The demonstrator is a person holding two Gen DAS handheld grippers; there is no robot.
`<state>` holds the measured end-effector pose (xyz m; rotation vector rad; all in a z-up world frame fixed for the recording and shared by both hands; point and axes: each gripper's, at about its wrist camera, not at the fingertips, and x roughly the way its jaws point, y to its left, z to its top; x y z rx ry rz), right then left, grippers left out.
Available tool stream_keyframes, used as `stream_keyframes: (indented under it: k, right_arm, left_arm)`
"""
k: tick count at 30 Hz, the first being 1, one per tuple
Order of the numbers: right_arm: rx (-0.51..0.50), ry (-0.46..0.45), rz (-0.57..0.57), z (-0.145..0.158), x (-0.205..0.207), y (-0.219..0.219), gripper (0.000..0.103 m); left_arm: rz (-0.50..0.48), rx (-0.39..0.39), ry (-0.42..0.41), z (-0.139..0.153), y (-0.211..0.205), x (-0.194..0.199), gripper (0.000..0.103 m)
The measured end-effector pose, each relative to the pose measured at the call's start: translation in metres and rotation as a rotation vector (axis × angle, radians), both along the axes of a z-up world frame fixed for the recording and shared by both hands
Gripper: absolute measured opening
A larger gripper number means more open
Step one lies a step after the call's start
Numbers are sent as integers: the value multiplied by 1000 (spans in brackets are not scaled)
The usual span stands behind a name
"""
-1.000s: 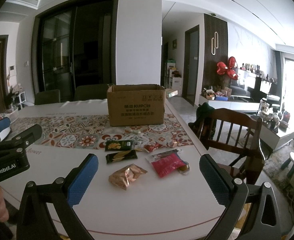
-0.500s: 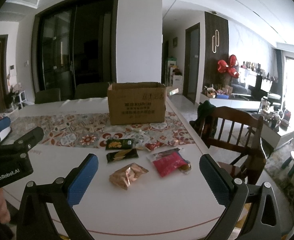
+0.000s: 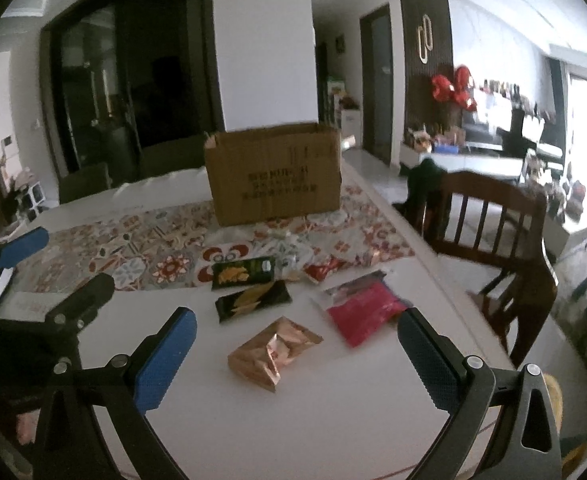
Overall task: Organize snacks
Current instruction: 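Grasp the gold foil bag with the right tool while the left tool grasps the dark wafer packet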
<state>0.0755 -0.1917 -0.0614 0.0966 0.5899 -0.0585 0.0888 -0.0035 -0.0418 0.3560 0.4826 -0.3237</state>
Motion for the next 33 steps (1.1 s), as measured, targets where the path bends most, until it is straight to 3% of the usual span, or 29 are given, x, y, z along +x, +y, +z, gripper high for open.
stream_keyframes:
  k: [11, 14, 17, 26, 33]
  right_arm:
    - [79, 204, -67, -43, 51, 6, 85]
    - [103, 249, -83, -53, 58, 5, 78]
    - [112, 274, -95, -57, 62, 5, 77]
    - [220, 379, -110, -84, 81, -2, 65]
    - [232, 382, -93, -87, 87, 1, 59]
  left_arm:
    - [-341, 74, 185, -56, -26, 58, 76]
    - [-404, 99, 221, -67, -34, 66, 68]
    - [-457, 105, 308, -83, -44, 80, 64]
    - [-502, 106, 380, -95, -53, 103, 57]
    - [-520, 100, 409, -105, -66, 113, 51]
